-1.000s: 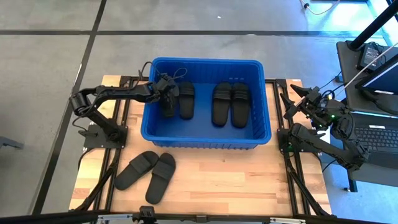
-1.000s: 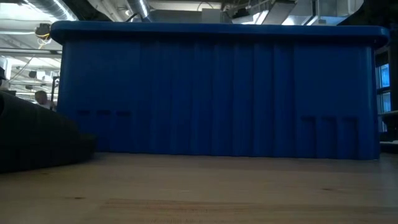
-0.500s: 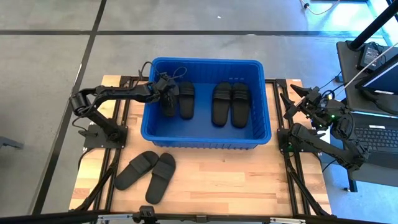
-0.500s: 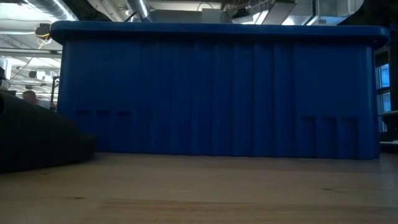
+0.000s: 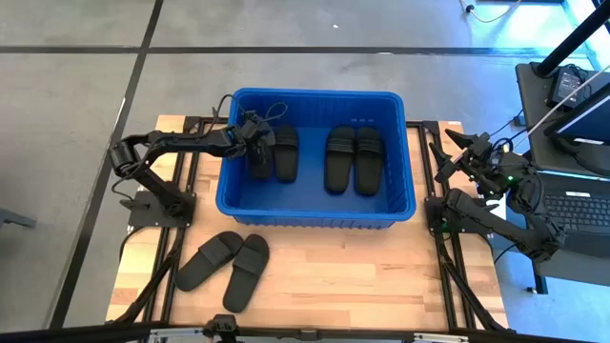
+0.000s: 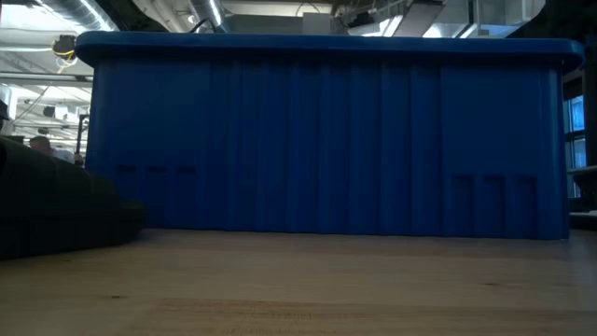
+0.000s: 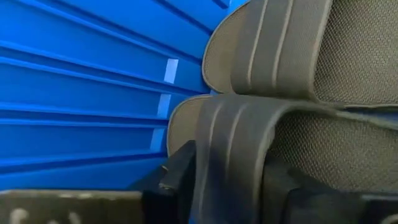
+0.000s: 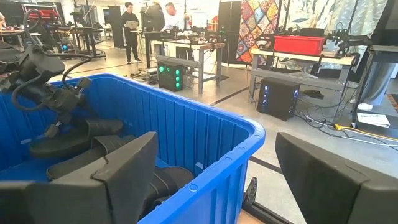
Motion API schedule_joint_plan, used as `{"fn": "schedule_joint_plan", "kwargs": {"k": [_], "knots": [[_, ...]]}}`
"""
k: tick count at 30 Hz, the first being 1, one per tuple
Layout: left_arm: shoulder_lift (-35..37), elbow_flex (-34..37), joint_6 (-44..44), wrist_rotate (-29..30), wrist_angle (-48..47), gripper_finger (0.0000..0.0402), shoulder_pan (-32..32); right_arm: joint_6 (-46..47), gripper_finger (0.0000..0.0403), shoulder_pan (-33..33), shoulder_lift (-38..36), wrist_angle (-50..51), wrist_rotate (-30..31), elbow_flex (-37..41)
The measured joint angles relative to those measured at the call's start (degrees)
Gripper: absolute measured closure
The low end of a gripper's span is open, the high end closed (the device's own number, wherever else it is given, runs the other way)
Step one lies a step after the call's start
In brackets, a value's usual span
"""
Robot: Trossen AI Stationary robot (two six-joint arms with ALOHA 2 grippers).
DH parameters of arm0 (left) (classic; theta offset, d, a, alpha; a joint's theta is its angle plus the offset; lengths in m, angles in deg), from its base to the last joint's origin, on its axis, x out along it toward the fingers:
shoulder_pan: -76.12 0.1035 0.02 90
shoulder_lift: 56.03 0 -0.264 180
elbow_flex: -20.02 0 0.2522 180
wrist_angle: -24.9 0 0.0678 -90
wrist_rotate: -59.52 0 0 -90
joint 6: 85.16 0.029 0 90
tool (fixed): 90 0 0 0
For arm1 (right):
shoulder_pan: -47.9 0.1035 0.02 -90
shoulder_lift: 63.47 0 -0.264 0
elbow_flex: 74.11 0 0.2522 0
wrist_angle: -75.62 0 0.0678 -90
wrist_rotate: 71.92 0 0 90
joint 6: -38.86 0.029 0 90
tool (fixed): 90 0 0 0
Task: Pick and place slides into bin
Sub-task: Put the black slide into the blue bin
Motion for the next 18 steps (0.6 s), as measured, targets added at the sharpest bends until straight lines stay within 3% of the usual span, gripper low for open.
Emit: {"fn": "schedule_joint_plan", "kwargs": {"k": [8, 18], "knots": [[0.02, 0.00, -0.26, -0.04, -0.03, 0.0212, 0.00, 0.00, 0.0076, 0.01, 0.00, 0.01, 0.00, 0.00], [-0.02, -0.10, 0.04, 0.52, -4.47, 0.0204, 0.03, 0.00, 0.0076, 0.01, 0.00, -0.01, 0.00, 0.00]]}}
